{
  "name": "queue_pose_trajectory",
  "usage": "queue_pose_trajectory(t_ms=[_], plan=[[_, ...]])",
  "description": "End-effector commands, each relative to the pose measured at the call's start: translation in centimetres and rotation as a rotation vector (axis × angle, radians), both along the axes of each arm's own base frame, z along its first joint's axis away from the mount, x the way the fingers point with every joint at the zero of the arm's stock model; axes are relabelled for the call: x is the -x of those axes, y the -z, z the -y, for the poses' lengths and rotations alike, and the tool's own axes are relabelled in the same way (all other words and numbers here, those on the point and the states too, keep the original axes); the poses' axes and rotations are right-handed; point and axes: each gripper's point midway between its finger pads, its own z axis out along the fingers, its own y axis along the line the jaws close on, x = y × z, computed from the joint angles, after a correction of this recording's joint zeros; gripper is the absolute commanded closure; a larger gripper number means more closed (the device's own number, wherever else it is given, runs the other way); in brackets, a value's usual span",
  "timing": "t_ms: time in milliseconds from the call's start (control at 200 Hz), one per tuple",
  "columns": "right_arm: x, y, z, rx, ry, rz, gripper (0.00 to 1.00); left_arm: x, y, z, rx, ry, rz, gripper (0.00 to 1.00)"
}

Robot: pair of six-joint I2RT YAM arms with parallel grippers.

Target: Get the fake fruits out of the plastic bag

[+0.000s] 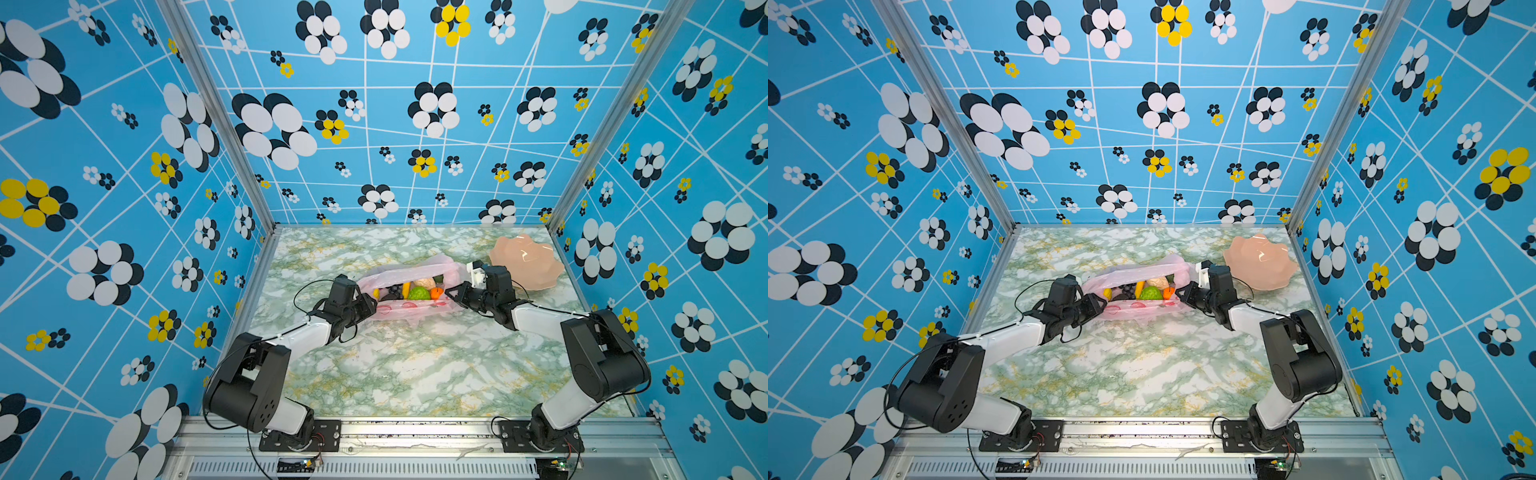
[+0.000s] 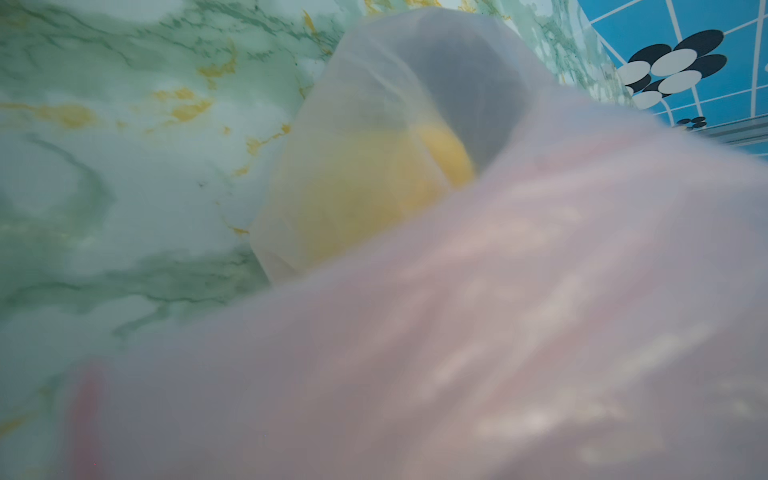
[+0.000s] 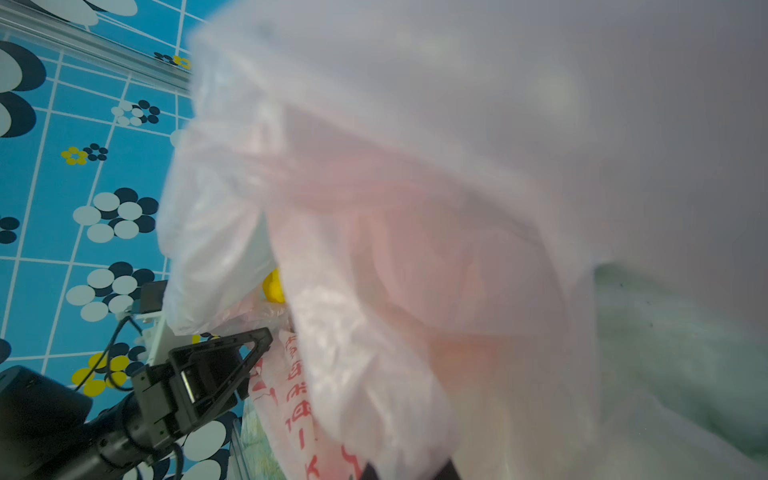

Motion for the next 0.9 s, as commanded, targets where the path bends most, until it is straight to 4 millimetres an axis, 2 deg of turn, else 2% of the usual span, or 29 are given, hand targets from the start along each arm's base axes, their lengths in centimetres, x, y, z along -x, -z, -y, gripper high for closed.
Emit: queue_pose_trajectory(t_ms=[0, 35, 120, 200, 260, 310, 355, 480, 585, 595, 605, 725, 805, 895], plan=[[-0.1, -1.1, 0.7, 0.070, -0.001, 0.018, 1.00, 1.2, -3.4, -2.1, -0.338, 0.021, 0.093, 0.33], [0.1, -1.0, 0.8, 0.092, -0.004, 0.014, 1.00, 1.3, -4.6, -2.3, -0.433, 0.033, 0.126, 0.30], [0.4, -0.9, 0.9, 0.118, -0.016, 0.004, 1.00, 1.7, -7.4, -1.1, -0.606, 0.108, 0.204, 0.24], [0.4, -1.1, 0.9, 0.125, -0.020, 0.011, 1.00, 1.6, -9.7, 1.3, -0.702, 0.209, 0.295, 0.20], [0.5, -1.2, 1.0, 0.135, -0.020, 0.013, 1.00, 1.5, -10.8, 3.2, -0.746, 0.290, 0.347, 0.19], [0.5, -1.4, 1.0, 0.145, -0.019, 0.017, 1.00, 1.2, -11.3, 4.1, -0.765, 0.322, 0.364, 0.16], [0.5, -1.5, 1.1, 0.153, -0.019, 0.020, 1.00, 0.9, -11.3, 5.0, -0.766, 0.365, 0.367, 0.15], [0.6, -2.1, 1.3, 0.166, -0.023, 0.036, 1.00, -0.3, -11.4, 5.8, -0.809, 0.391, 0.350, 0.10], [0.6, -2.5, 1.3, 0.171, -0.031, 0.044, 1.00, -2.1, -10.6, 5.3, -0.866, 0.374, 0.310, 0.07], [0.6, -2.4, 1.2, 0.172, -0.032, 0.043, 1.00, -2.3, -10.6, 5.2, -0.874, 0.372, 0.309, 0.02], [0.6, -2.5, 1.2, 0.171, -0.032, 0.044, 1.00, -2.4, -10.6, 5.2, -0.880, 0.369, 0.308, 0.00], [0.7, -2.4, 1.1, 0.177, -0.043, 0.047, 1.00, -4.8, -10.5, 4.5, -0.942, 0.340, 0.291, 0.01], [0.8, -2.3, 1.1, 0.179, -0.048, 0.045, 1.00, -6.5, -9.6, 4.4, -0.940, 0.349, 0.263, 0.01], [0.8, -2.3, 1.2, 0.187, -0.046, 0.048, 1.00, -8.0, -7.4, 4.2, -0.876, 0.371, 0.197, 0.01]])
